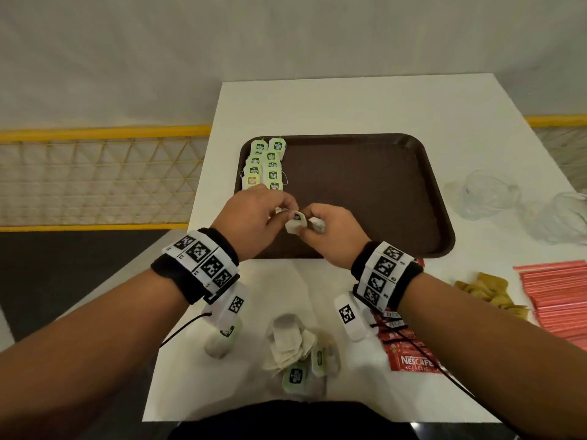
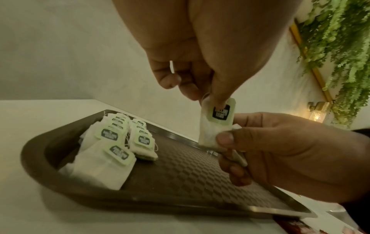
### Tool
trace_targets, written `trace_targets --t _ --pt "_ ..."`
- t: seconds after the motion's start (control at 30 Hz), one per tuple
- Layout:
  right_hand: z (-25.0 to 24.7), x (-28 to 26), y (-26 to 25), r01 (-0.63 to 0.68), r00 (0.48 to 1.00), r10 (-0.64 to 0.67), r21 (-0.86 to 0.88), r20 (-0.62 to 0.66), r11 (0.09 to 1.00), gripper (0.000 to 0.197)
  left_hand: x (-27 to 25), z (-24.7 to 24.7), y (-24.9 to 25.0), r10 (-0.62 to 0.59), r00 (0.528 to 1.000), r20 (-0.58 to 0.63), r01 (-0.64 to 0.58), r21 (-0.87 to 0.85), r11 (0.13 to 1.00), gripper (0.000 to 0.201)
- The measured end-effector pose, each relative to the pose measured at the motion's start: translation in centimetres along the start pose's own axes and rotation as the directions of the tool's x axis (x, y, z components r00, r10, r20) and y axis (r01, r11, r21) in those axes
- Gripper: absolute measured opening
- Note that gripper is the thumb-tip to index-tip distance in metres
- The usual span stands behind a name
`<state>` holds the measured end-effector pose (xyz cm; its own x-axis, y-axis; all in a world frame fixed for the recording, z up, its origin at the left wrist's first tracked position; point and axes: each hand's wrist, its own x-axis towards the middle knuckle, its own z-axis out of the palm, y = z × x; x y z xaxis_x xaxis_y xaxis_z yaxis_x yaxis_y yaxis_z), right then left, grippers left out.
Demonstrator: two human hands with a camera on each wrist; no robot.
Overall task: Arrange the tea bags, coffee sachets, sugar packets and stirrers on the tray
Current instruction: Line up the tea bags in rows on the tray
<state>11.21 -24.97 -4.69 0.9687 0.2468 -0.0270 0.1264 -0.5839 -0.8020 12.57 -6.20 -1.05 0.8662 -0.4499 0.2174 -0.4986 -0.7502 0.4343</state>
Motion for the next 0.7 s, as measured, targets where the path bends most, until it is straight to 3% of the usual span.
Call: trace_targets --t 0.17,0.27,0.33,0.4,0.6,0.7 --pt "-0.3 0.0 0.7 -0.125 0.992 0.127 0.094 -0.018 0.988 0.011 1.8 -0.8 -2.3 -0.192 0.981 -0.036 0.189 -0.077 0.979 0.006" --pt "-0.8 -0.2 0.8 -0.182 0.983 0.182 0.113 0.012 0.977 0.003 2.8 -1.2 -4.1 -0.245 0.950 0.193 0.255 -0.030 0.967 0.006" --pt "-1.0 -0.4 0.9 -0.176 0.984 0.175 0.083 0.024 0.981 0.006 3.3 -1.1 -4.9 -0.252 0.886 0.389 0.256 0.042 0.966 0.007" --pt "-1.1 -0.5 1.1 -0.149 0.989 0.147 0.048 0.033 0.988 0.008 3.7 -0.5 -5.4 -0.268 0.838 0.475 0.253 0.095 0.963 0.007" --pt "-0.9 -0.6 1.6 -0.149 0.988 0.146 0.064 0.045 0.987 0.008 4.5 1.5 -5.9 -0.339 0.901 0.270 0.321 0.111 0.941 0.012" --pt "-0.9 -0.7 1.6 -0.207 0.978 0.205 0.138 0.025 0.969 0.016 4.7 1.6 -5.8 -0.320 0.900 0.295 0.297 0.120 0.947 0.023"
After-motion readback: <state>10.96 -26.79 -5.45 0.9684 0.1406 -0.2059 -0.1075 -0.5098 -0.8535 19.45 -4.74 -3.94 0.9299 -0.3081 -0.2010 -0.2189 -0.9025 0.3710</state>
